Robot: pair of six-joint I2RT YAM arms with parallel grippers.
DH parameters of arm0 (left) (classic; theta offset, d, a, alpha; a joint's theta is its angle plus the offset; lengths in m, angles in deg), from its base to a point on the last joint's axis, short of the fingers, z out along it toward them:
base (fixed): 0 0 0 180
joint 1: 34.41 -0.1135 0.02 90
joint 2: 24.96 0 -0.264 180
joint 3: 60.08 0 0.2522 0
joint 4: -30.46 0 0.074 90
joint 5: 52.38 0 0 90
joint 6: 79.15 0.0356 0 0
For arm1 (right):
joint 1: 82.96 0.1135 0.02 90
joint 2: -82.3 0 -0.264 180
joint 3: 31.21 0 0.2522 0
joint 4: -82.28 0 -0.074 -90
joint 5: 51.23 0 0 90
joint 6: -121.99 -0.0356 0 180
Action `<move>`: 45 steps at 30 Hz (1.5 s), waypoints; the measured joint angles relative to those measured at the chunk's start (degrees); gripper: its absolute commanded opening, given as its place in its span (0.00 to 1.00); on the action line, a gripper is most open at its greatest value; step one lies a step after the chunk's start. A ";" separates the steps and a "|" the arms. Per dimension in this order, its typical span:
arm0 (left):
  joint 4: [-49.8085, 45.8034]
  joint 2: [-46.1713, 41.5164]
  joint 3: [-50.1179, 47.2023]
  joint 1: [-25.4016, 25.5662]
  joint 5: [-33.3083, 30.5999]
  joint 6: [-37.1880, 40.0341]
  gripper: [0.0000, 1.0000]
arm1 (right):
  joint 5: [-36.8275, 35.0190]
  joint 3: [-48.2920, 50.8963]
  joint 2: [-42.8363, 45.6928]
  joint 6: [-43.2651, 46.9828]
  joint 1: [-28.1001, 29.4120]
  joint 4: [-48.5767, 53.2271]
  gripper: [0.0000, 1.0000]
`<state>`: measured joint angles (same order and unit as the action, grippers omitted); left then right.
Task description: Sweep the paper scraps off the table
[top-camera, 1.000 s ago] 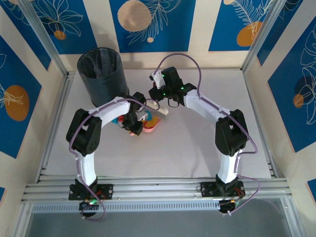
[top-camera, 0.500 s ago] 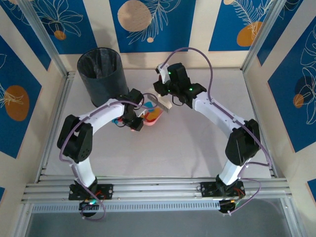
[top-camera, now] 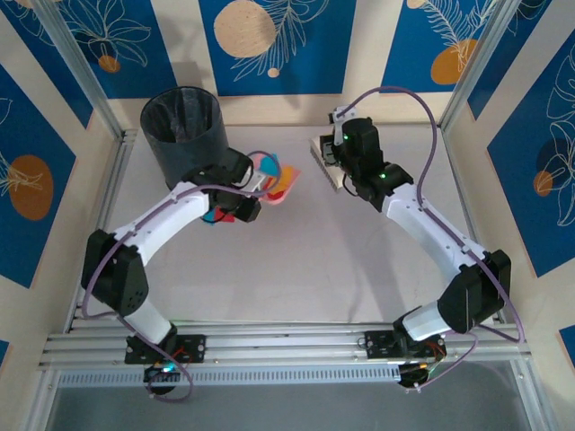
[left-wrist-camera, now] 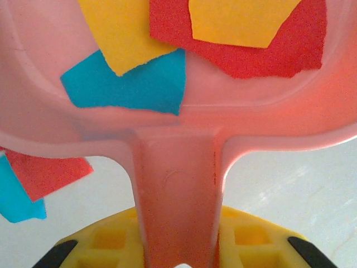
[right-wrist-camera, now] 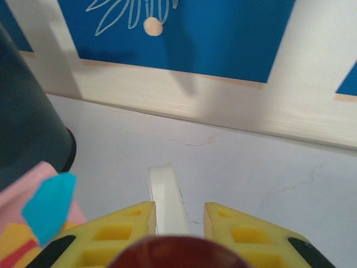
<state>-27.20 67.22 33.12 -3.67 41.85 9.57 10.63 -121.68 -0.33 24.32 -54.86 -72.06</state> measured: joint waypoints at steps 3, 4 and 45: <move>0.00 -1.09 4.42 -1.01 2.89 -0.37 0.00 | -0.17 1.29 0.13 -0.96 -0.22 0.04 0.00; 0.07 -1.36 6.01 -1.46 4.15 -0.42 0.00 | -0.17 1.68 0.13 -1.29 -0.22 0.20 0.00; 55.45 3.32 1.99 -30.16 43.36 -72.72 0.00 | 0.04 2.29 -0.11 -2.58 -0.81 2.95 0.00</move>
<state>28.25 70.54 35.11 -33.83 85.21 -63.14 10.67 -119.39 -0.44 21.75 -55.67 -69.11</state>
